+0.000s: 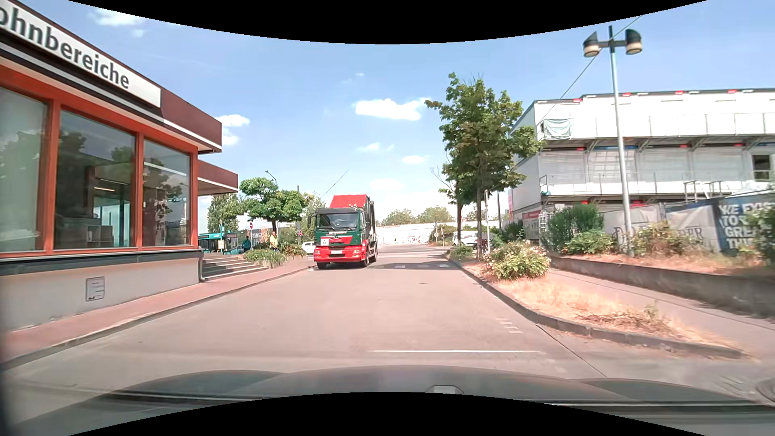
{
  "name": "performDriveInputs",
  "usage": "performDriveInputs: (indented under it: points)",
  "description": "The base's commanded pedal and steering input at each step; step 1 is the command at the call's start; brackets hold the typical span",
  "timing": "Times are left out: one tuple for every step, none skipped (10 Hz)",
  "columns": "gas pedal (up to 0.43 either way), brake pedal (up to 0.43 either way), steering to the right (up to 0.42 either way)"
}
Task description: Follow the waypoints while adhering to traffic rules and regulations
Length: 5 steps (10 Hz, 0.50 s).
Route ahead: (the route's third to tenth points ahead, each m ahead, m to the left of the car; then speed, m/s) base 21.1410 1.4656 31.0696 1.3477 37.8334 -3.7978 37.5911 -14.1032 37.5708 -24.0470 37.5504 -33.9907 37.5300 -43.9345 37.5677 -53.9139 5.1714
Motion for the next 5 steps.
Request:
performDriveInputs:
  points:
    - [0.028,0.0,0.004]
    - [0.028,0.0,0.004]
    - [0.039,0.0,0.004]
    - [0.039,0.0,0.004]
    - [0.039,0.0,0.006]
